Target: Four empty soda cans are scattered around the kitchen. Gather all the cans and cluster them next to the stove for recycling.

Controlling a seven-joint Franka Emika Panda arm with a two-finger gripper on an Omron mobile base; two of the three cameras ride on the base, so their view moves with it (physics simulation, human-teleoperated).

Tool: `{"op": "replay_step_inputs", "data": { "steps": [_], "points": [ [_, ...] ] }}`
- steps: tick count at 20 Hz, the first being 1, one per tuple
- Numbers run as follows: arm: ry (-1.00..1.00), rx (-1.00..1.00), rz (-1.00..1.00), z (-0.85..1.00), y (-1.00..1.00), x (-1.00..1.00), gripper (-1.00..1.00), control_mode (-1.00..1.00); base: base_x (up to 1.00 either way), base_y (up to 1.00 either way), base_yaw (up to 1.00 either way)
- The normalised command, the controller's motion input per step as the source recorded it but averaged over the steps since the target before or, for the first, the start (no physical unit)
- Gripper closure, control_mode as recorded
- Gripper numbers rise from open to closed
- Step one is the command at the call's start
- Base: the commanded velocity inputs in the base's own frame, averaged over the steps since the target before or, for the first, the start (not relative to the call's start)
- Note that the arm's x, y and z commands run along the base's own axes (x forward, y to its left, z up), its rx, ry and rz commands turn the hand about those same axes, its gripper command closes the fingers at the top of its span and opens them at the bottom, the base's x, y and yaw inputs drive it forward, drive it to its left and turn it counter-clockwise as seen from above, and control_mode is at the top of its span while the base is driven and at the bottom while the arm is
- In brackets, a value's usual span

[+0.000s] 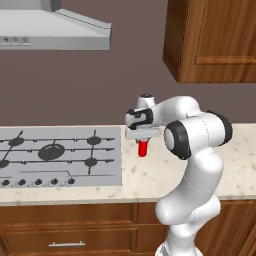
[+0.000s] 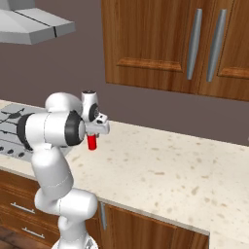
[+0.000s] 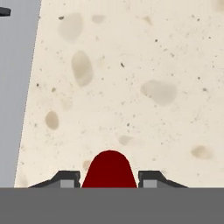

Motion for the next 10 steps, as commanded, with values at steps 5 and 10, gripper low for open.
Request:
{"op": "replay_step_inputs", "data": {
  "steps": [5,10],
  "points": [
    [0.0,0.0,0.0,-0.2,0.03,0.22,1.0,-1.0,0.0,0.0,0.0],
    [0.0,0.0,0.0,-0.18,0.01,0.16,1.0,-1.0,0.0,0.0,0.0]
  ]
}}
